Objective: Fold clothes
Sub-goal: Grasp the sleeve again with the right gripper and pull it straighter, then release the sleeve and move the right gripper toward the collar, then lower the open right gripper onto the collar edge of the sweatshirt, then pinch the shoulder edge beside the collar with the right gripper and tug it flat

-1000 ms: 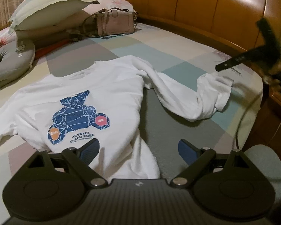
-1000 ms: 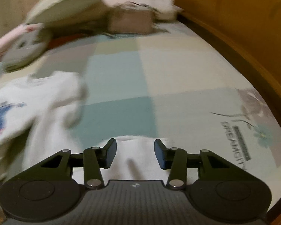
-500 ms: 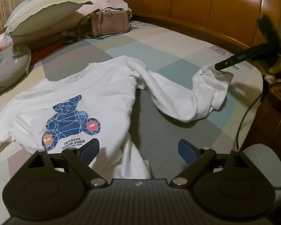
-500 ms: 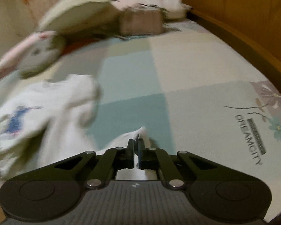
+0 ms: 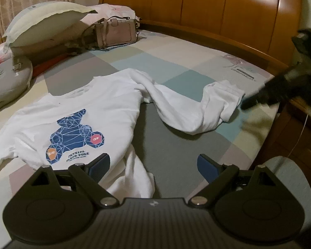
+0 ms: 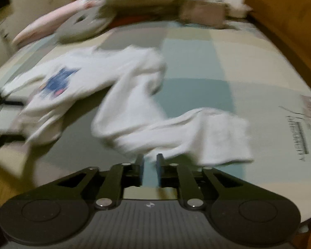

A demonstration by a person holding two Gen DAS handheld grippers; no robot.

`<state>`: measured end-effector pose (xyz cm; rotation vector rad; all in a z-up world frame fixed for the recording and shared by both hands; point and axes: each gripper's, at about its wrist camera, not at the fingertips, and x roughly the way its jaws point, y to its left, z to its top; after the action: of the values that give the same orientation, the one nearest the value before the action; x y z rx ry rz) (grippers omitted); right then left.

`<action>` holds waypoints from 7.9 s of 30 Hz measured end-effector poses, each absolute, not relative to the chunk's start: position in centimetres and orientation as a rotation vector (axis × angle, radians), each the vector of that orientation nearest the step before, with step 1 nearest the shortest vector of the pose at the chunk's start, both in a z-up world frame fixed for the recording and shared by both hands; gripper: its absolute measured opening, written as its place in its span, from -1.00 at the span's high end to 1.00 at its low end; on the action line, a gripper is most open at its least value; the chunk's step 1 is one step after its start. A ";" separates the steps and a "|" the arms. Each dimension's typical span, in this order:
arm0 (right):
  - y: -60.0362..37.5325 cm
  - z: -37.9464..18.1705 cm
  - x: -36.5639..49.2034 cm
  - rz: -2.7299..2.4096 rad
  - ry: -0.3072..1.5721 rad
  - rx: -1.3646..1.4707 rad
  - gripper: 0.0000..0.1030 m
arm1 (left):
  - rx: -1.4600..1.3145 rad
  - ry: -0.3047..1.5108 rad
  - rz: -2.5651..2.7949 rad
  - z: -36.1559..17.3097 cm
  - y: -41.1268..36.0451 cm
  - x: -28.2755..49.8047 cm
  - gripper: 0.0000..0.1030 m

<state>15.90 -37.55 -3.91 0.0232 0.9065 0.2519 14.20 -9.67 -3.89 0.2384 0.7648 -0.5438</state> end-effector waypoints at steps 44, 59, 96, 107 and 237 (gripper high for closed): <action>-30.9 0.1 6.9 0.525 0.880 -0.068 0.75 | 0.249 0.739 -0.585 -3.1 -11.1 12.1 -0.77; -36.7 -3.6 18.9 0.312 0.861 0.100 0.66 | 0.228 0.743 -0.573 -3.7 -10.1 14.4 -0.77; -37.2 -6.4 40.2 0.105 0.842 0.052 0.92 | 0.125 0.754 -0.531 -4.9 -7.3 20.7 -0.77; -33.7 -3.3 45.0 0.337 0.827 0.006 0.36 | 0.105 0.727 -0.524 -4.0 -5.2 21.3 -0.77; -18.7 -8.4 54.2 0.367 0.813 -0.285 0.32 | -0.028 0.761 -0.573 -8.3 3.5 30.2 -0.82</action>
<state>54.18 -18.67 -8.40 -0.2853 0.8131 0.3673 30.24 3.46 -8.29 -0.0283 0.7614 -0.5728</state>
